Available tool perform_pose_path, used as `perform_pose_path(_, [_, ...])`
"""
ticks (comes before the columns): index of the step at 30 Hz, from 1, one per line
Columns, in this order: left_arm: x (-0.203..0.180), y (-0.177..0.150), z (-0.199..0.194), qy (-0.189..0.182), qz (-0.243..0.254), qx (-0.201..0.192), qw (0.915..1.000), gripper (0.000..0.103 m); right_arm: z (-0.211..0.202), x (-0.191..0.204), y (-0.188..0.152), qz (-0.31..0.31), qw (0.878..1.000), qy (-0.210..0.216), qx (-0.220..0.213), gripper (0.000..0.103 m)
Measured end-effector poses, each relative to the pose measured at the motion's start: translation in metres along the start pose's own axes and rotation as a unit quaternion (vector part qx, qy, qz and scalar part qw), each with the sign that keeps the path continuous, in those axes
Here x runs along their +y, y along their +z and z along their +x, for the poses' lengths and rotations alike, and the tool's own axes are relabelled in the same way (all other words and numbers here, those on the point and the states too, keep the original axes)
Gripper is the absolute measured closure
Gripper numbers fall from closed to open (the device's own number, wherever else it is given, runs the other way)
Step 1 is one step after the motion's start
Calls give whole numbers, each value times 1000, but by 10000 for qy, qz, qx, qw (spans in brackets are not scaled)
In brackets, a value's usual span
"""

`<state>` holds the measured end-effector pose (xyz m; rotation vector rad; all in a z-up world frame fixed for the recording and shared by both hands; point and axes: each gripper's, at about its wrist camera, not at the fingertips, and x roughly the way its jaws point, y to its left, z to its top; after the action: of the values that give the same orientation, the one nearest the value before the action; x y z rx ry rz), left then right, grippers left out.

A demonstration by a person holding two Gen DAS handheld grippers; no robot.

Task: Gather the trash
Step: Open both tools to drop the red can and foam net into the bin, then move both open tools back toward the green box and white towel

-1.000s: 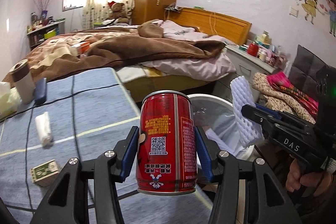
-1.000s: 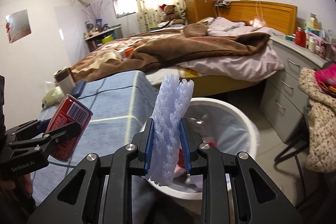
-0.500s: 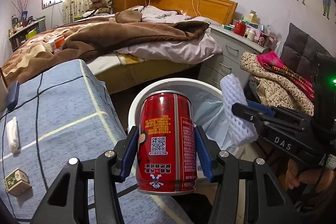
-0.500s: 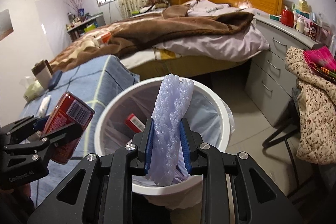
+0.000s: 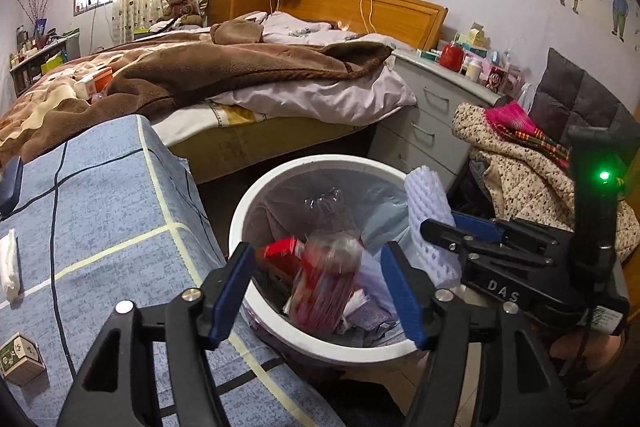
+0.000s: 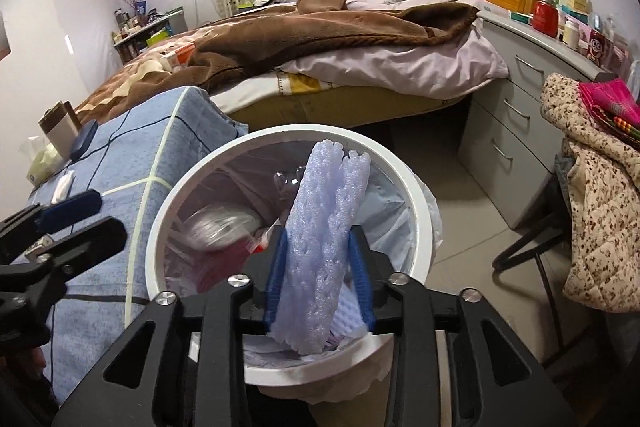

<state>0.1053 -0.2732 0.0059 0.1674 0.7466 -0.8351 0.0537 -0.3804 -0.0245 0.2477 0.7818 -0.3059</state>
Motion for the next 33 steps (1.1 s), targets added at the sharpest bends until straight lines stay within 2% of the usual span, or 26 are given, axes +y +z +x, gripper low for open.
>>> perform_pose_path(3, [3,0,-2,-14,-47,3,10000,33,-1,-1,1,29,10000,-41,-41,43])
perform_pose_path(18, [18,-8,-27,125,-187,-151,9996,33,-14,13,4,55,9995,28,-303,43])
perform_pose_path(25, [37,-16,-48,326,-288,-279,9987,33,-20,28,7,11,9989,152,-449,43])
perform_pose_path(33, [66,-26,-76,715,-403,-473,9955,31,-22,54,9,-113,9975,423,-546,43])
